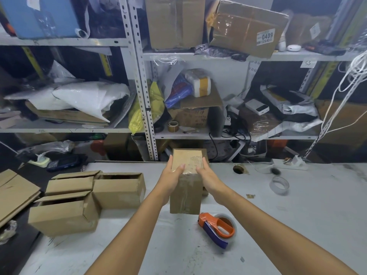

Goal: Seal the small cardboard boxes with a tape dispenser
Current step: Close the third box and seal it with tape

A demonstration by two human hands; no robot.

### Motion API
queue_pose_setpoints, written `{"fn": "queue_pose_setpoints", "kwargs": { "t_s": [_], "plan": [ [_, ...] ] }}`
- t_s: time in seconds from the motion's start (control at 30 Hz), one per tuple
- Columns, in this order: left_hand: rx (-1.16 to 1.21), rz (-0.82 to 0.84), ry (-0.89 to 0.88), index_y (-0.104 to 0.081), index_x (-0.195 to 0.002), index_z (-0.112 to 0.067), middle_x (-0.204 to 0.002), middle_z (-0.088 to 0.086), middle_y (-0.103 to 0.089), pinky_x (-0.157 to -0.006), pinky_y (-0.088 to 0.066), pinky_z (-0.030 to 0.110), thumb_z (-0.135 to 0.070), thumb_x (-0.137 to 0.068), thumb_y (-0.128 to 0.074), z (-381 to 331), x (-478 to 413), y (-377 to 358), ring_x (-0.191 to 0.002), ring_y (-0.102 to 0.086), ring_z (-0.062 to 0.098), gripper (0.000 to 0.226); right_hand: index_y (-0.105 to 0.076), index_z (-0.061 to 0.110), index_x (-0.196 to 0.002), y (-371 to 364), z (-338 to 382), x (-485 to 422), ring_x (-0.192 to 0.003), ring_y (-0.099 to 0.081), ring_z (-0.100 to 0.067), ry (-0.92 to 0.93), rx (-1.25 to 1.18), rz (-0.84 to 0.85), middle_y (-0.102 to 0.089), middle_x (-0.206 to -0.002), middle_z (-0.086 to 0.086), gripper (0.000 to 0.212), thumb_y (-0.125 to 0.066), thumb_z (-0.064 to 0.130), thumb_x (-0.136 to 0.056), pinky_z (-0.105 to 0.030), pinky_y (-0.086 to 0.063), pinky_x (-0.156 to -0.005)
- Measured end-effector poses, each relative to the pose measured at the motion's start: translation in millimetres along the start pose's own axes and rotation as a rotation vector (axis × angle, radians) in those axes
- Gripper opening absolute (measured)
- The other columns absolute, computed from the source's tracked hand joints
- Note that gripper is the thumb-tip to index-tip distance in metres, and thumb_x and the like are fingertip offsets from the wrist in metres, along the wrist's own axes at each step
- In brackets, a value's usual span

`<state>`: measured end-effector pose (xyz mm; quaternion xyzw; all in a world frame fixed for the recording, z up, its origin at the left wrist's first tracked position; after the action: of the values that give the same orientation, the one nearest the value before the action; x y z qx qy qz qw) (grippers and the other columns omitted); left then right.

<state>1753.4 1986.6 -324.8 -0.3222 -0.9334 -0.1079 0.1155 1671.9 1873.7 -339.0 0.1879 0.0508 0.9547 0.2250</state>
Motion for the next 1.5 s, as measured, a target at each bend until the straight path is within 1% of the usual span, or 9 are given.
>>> {"fn": "queue_pose_setpoints", "kwargs": {
  "t_s": [0.27,0.43,0.6,0.73,0.97,1.17,1.27,1.4,1.5],
  "plan": [
    [-0.123,0.057,-0.105,-0.019,-0.157,-0.032,-0.158,0.000,-0.034,-0.105,-0.032,0.029,-0.044,-0.092,-0.063,-9,-6,11,-0.142,-0.034,0.020,0.079,-0.011,0.034,-0.157,15,8,-8,-0.134,-0.041,-0.026,-0.156,-0.094,-0.061,-0.028,-0.160,0.001,0.060,-0.032,0.052,-0.104,-0.048,-0.040,-0.110],
    [-0.168,0.016,-0.118,-0.030,-0.154,-0.029,-0.154,-0.001,-0.040,-0.102,-0.032,0.027,-0.051,-0.095,-0.055,-12,-14,23,-0.139,-0.039,0.020,0.068,-0.020,0.044,-0.153,16,23,-11,-0.153,-0.001,-0.025,0.113,0.230,-0.006,0.014,-0.165,0.003,0.063,-0.038,0.064,-0.096,-0.048,-0.017,-0.119],
    [-0.189,0.042,-0.134,-0.034,-0.153,-0.024,-0.158,-0.008,-0.032,-0.102,-0.031,0.026,-0.056,-0.094,-0.052,-14,-18,26,-0.139,-0.036,0.015,0.069,-0.055,0.036,-0.137,23,30,-16,-0.144,-0.032,-0.018,0.272,0.308,0.017,-0.033,-0.159,0.003,0.046,-0.059,0.050,-0.093,-0.029,-0.033,-0.104],
    [-0.160,0.048,-0.120,-0.032,-0.153,-0.027,-0.152,-0.006,-0.042,-0.102,-0.035,0.029,-0.054,-0.093,-0.055,-16,-16,26,-0.136,-0.042,0.018,0.070,-0.064,0.030,-0.124,28,32,-15,-0.121,-0.054,-0.010,0.326,0.215,-0.040,-0.062,-0.126,0.010,0.030,-0.060,0.038,-0.096,-0.020,-0.045,-0.091],
    [-0.376,0.100,-0.107,-0.044,-0.144,-0.029,-0.126,-0.007,-0.059,-0.090,-0.047,0.033,-0.043,-0.089,-0.068,-1,-14,33,-0.113,-0.056,0.016,0.062,-0.062,0.027,-0.125,47,28,-16,-0.115,-0.058,-0.014,0.256,-0.047,-0.153,-0.063,-0.120,0.008,0.030,-0.057,0.039,-0.098,-0.036,-0.052,-0.098],
    [-0.483,0.158,-0.144,-0.049,-0.142,-0.038,-0.124,-0.012,-0.064,-0.105,-0.047,0.046,-0.042,-0.083,-0.076,4,-19,38,-0.116,-0.058,0.013,0.065,-0.035,0.033,-0.151,45,28,-15,-0.128,-0.035,-0.002,0.280,0.342,-0.075,-0.038,-0.137,0.022,0.070,-0.065,0.049,-0.090,-0.034,-0.039,-0.107],
    [-0.514,0.195,-0.171,-0.048,-0.142,-0.041,-0.126,-0.013,-0.064,-0.104,-0.047,0.045,-0.044,-0.083,-0.075,0,-17,32,-0.117,-0.058,0.013,0.065,-0.027,0.041,-0.153,39,28,-17,-0.131,-0.042,-0.011,0.274,0.369,-0.008,-0.042,-0.146,0.016,0.077,-0.067,0.051,-0.088,-0.032,-0.050,-0.097],
    [-0.527,0.129,-0.193,-0.048,-0.143,-0.039,-0.128,-0.013,-0.062,-0.102,-0.050,0.045,-0.047,-0.080,-0.077,-1,-17,29,-0.115,-0.058,0.013,0.070,-0.032,0.042,-0.149,39,25,-19,-0.125,-0.049,-0.014,0.289,0.300,-0.023,-0.048,-0.141,0.010,0.068,-0.067,0.042,-0.091,-0.026,-0.052,-0.085],
    [-0.566,-0.066,-0.251,-0.046,-0.145,-0.035,-0.140,-0.009,-0.055,-0.104,-0.047,0.043,-0.049,-0.080,-0.075,-10,-19,35,-0.123,-0.053,0.014,0.072,-0.033,0.040,-0.149,46,23,-21,-0.125,-0.049,-0.017,0.284,0.215,-0.114,-0.048,-0.142,0.008,0.067,-0.067,0.042,-0.091,-0.039,-0.053,-0.096]
  ]
}}
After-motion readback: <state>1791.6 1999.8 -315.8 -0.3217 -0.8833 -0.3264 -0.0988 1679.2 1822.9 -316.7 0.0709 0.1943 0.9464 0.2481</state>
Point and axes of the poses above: each hand's wrist, its own x-axis away from the middle knuckle, its own y-axis out of the back of the hand, z = x × y, the point moved 5 cm from there along -x, towards the middle knuckle
